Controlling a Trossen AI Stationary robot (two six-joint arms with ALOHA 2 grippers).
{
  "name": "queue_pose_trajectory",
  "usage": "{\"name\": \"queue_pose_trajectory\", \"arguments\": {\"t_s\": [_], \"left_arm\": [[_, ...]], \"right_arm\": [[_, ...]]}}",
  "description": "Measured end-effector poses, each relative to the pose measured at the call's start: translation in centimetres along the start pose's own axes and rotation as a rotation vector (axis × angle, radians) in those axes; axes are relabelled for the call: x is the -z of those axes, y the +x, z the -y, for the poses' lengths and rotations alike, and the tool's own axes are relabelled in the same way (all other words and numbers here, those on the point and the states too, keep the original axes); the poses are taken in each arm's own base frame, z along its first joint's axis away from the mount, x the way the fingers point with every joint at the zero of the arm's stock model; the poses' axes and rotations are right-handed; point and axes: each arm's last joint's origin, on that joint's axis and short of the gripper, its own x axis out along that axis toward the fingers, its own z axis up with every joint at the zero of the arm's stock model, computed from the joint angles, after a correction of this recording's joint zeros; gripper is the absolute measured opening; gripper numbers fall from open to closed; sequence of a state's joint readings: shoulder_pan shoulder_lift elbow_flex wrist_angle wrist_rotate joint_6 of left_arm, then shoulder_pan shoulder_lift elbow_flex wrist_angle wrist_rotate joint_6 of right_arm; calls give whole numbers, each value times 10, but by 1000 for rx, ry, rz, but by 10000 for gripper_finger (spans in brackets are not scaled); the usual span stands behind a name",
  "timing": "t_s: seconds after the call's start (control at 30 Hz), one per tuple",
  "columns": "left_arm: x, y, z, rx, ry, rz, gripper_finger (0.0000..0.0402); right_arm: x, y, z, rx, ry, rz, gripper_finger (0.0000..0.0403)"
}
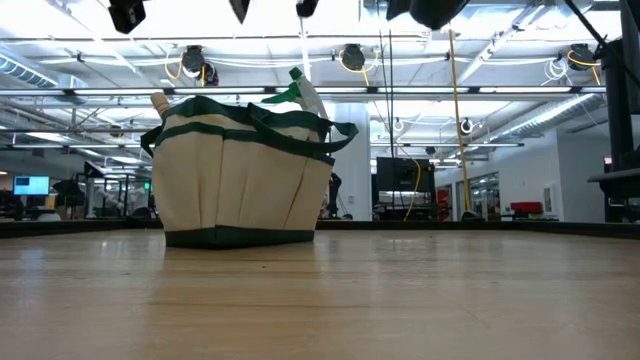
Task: Pick & Place Garden tools in Gardening bag
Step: Put the shear scissors into the gardening bag
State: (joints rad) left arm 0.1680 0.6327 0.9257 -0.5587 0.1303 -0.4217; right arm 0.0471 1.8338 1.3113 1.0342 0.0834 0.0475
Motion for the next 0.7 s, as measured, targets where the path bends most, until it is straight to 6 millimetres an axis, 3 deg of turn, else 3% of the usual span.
{"name": "queue_pose_trajectory", "arguments": {"t_s": [0.3,0.7], "left_arm": [[13,5,18,-15,54,13,154],[80,34,26,79,16,20,154]], "right_arm": [[19,1,15,80,-50,-39,47],[46,1,24,95,-59,-129,47]]}}
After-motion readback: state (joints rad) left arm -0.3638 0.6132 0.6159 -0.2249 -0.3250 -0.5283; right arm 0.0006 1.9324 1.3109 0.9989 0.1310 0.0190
